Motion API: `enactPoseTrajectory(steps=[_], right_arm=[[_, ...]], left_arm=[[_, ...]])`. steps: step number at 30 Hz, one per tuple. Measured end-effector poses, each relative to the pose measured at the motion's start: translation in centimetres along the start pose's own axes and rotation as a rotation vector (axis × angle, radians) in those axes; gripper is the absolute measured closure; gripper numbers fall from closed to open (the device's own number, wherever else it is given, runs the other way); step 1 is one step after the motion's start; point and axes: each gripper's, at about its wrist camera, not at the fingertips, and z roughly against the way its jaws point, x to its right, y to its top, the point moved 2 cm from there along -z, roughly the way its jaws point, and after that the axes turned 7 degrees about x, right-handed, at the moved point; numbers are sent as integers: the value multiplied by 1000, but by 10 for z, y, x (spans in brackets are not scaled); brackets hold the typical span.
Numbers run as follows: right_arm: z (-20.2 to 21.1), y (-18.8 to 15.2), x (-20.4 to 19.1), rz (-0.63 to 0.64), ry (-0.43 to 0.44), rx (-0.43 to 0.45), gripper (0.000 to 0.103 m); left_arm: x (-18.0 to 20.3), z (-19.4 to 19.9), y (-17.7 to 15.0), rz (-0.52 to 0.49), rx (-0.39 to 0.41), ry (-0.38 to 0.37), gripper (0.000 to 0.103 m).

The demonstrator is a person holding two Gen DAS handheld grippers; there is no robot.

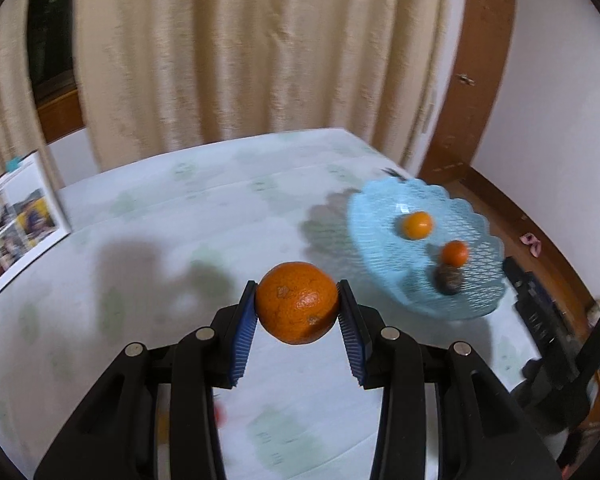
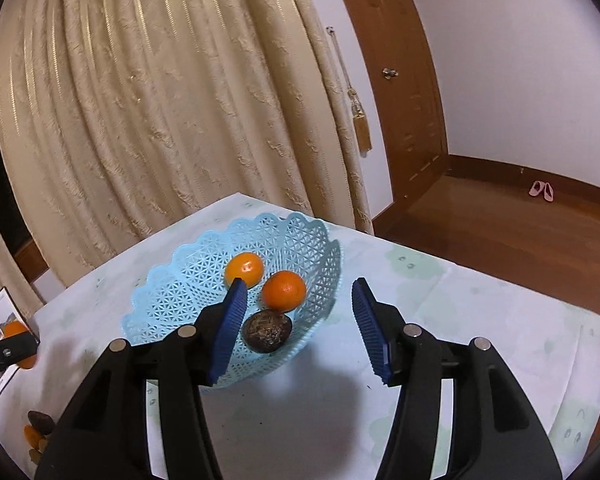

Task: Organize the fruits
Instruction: 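Lower the passion fruit into the blue basket and open the right tool, then lower the large orange into the blue basket and open the left tool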

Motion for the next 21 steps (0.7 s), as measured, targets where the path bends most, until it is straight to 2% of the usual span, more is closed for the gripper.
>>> enactPoseTrajectory(steps=[8, 17, 21], right_arm=[[2, 1, 1, -16, -19, 25, 47], [1, 2, 7, -37, -40, 24, 45], [2, 3, 9, -42, -44, 30, 40]], left_arm=[[59, -40, 10, -52, -19, -124, 63], [96, -68, 5, -109, -52, -167, 62], [94, -65, 6, -109, -29, -150, 38]])
